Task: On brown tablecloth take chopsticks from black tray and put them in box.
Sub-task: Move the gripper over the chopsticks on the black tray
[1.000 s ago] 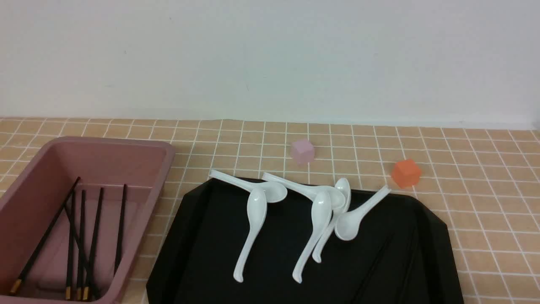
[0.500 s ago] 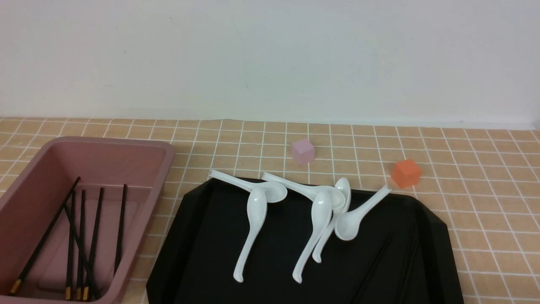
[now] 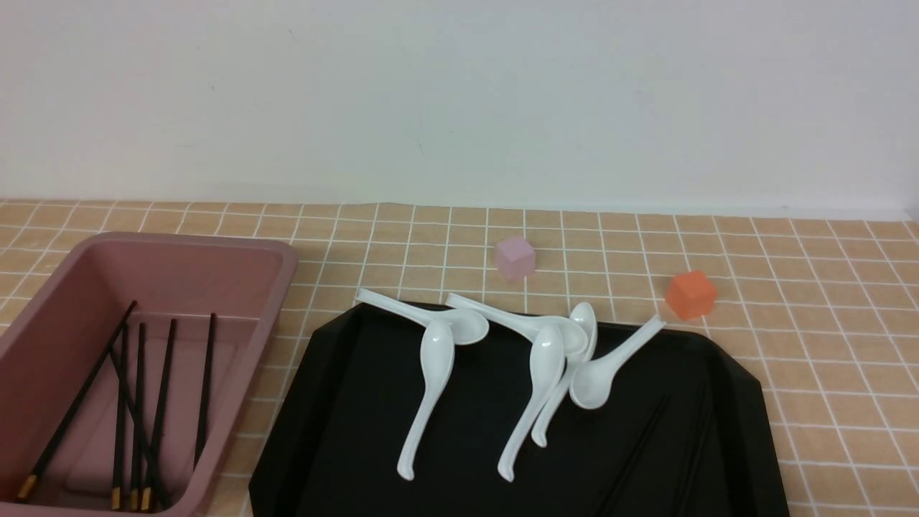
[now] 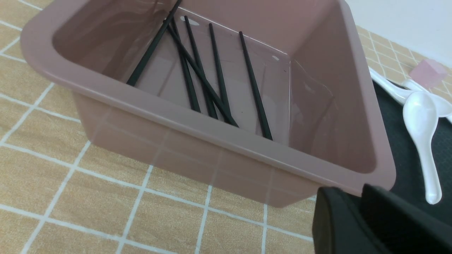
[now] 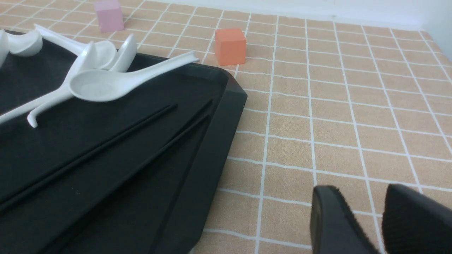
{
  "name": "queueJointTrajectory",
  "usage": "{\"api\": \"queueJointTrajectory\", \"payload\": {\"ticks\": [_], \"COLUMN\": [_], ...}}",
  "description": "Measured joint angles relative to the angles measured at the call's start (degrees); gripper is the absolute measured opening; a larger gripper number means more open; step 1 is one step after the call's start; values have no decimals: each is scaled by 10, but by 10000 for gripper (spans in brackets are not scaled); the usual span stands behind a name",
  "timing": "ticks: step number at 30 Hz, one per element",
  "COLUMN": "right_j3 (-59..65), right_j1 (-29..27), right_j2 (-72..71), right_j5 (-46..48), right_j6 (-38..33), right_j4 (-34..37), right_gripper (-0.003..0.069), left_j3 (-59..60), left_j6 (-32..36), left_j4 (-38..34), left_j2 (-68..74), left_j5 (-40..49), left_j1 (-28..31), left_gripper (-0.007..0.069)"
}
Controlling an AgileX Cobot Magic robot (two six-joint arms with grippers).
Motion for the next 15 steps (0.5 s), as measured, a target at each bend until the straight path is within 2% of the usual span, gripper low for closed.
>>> {"api": "queueJointTrajectory", "payload": {"ticks": [8,13,15], "right_j3": [0,0,4], "right_j1": [0,0,0], "right_j2": [0,0,0], "right_j5": [0,-6,-33], "right_j6": [0,-18,5], "right_j4": [-1,-36,-24], "right_gripper": [239,239,239], "left_j3": [0,0,0], "left_j6": [0,0,0], "left_j4": [0,0,0], "left_j2": [0,0,0], "left_j5": [0,0,0], "left_j1": [0,0,0], "left_gripper": [131,134,134]}}
